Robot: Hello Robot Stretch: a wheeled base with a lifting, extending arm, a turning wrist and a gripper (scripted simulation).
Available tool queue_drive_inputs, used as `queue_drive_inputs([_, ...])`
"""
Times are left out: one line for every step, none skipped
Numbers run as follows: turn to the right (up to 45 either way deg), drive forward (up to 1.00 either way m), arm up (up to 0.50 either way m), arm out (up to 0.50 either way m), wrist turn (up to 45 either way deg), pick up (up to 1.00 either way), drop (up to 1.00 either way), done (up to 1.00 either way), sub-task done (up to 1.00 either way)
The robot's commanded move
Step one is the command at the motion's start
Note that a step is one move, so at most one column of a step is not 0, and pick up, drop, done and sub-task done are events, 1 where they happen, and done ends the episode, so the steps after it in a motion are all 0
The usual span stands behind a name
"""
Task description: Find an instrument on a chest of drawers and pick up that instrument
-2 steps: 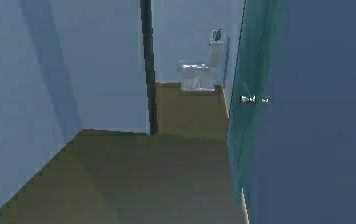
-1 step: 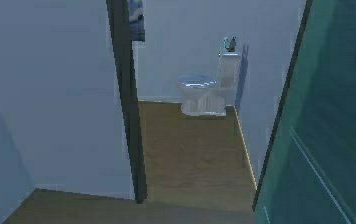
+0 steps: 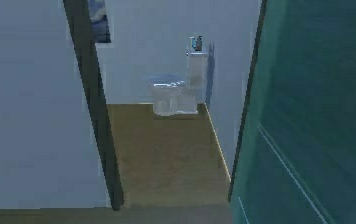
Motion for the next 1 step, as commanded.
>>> queue_drive_inputs([0.0,0.10,0.00,0.00,0.0,0.00,0.00,0.00,0.00])
